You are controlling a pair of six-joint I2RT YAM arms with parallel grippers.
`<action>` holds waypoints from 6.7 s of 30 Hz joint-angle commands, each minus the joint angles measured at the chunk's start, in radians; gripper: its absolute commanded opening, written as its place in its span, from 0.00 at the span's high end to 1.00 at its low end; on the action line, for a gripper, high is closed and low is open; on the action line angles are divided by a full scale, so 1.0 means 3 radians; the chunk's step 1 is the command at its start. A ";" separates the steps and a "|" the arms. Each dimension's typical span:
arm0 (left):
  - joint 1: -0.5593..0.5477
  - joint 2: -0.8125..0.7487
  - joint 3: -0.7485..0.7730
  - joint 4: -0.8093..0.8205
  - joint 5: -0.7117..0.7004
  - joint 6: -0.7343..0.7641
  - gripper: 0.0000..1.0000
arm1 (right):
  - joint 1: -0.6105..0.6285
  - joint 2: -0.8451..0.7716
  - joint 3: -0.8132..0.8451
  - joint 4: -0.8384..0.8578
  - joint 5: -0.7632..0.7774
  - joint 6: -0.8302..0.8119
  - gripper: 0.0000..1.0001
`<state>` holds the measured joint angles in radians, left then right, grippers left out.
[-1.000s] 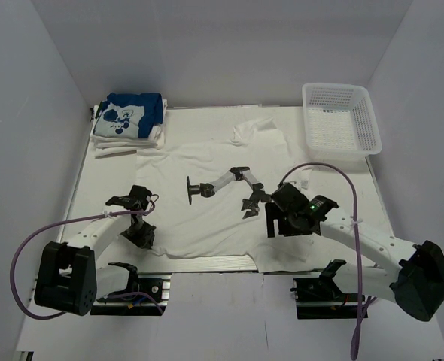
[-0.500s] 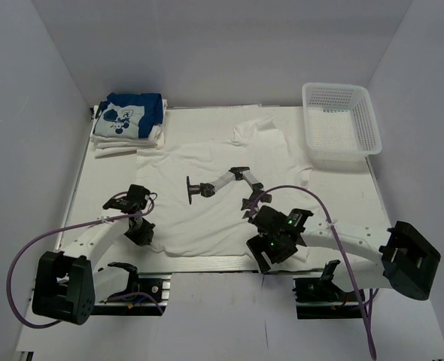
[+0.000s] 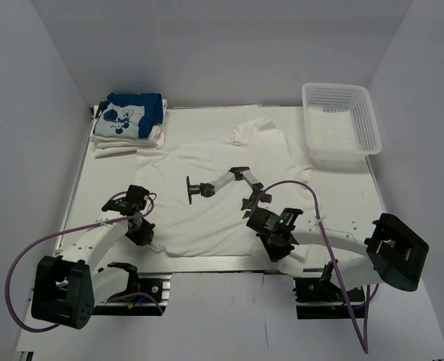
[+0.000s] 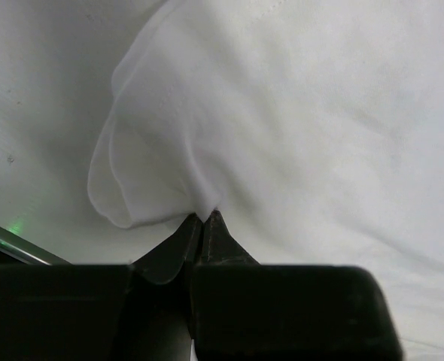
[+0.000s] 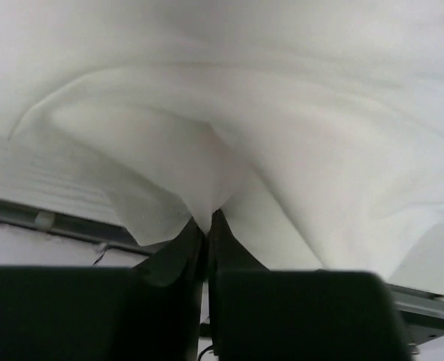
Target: Fold and stack the t-shirts
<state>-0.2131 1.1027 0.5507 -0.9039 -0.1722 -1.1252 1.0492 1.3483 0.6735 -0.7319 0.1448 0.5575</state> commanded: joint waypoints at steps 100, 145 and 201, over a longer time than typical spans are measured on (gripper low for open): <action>0.0255 0.1678 0.1299 0.1361 0.0231 0.1122 0.00 | -0.1867 0.0936 0.1494 0.1728 0.0015 -0.1644 0.10; 0.0322 0.0891 0.1059 0.1276 0.0801 0.1772 0.00 | -0.1790 0.1074 0.0608 0.1821 0.0325 -0.1107 0.10; 0.0337 0.2322 0.2453 0.1106 -0.0822 0.1485 1.00 | -0.1800 0.1238 0.0726 0.1540 0.0622 -0.1051 0.10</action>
<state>-0.1249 1.7977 1.2076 -0.5877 -0.3862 -0.6727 0.5125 1.6886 0.9161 -0.1612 0.2489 0.2531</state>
